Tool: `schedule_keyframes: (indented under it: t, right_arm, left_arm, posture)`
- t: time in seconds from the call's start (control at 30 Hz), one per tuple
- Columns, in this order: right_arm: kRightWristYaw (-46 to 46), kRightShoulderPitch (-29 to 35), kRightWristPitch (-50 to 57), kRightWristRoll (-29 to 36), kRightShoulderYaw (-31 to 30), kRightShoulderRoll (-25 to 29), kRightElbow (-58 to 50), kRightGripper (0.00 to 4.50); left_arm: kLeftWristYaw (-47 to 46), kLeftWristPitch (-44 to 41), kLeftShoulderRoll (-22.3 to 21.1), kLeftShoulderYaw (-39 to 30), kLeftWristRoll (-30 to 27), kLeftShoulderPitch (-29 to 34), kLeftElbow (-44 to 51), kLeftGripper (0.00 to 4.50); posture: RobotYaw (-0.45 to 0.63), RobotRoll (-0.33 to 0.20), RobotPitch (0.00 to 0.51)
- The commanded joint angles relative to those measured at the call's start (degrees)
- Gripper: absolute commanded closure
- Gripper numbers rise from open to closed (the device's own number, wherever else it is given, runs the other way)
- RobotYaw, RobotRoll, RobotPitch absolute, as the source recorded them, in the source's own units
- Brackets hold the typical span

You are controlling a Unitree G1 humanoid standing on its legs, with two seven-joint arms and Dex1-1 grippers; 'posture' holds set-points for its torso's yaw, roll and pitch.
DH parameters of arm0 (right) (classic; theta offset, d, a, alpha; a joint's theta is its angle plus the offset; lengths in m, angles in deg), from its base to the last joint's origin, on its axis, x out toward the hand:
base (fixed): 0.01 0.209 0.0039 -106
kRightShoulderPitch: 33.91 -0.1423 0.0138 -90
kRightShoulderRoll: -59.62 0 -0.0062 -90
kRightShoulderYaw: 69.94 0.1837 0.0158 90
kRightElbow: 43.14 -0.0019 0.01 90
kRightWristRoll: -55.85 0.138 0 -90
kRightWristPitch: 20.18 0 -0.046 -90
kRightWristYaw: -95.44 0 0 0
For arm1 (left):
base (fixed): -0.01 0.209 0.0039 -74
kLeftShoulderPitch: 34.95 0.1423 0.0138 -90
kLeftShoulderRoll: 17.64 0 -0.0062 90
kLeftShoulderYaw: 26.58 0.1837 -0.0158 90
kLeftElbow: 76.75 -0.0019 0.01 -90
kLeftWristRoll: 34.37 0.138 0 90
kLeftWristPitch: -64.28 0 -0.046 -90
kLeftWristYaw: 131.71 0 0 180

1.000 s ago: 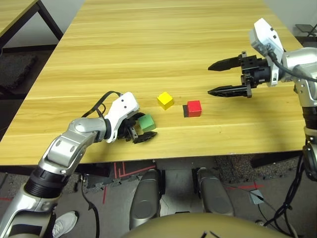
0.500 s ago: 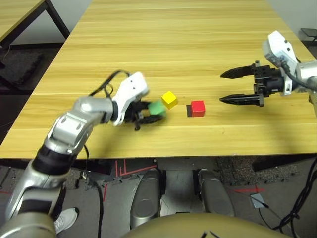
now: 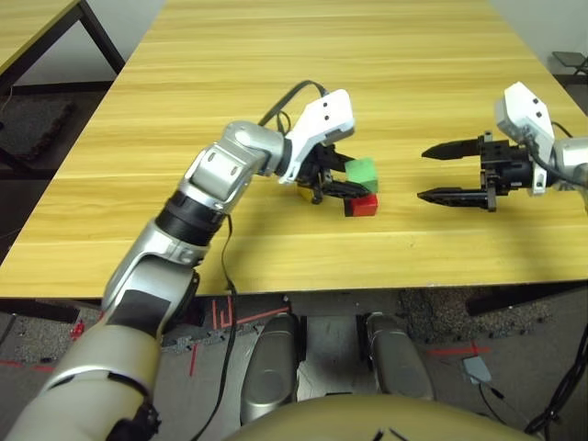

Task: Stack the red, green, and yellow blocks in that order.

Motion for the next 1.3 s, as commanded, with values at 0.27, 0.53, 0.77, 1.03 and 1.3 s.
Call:
schedule_keyframes:
  t: [0.27,0.53,0.77,1.03,1.3]
  right_arm:
    - [-2.49,2.56,3.19,2.79,2.59,2.32,-4.46,0.0]
    - [-3.57,2.16,4.08,3.56,2.14,2.35,-4.12,0.0]
    - [-4.31,2.42,4.03,3.9,2.22,2.28,-4.35,0.0]
    - [-5.15,2.83,4.3,4.28,2.33,2.01,-4.78,0.0]
    - [-5.61,2.22,4.21,4.3,2.3,1.76,-4.29,0.0]
  left_arm:
    - [2.67,6.52,3.99,0.93,5.24,-0.85,-8.33,2.41]
    - [1.37,10.69,7.89,-0.11,8.16,-1.3,-15.33,2.41]
    - [1.3,13.65,8.68,-0.66,10.01,-1.44,-19.56,2.41]
    - [2.99,13.6,7.18,-0.82,10.99,-1.31,-18.37,2.41]
    - [4.56,10.67,6.61,-0.15,11.07,-0.23,-13.56,2.41]
  posture:
    - [0.08,-0.076,0.104]
    - [0.07,-0.078,0.114]
    - [0.07,-0.076,0.112]
    - [0.07,-0.073,0.11]
    - [0.07,-0.073,0.11]
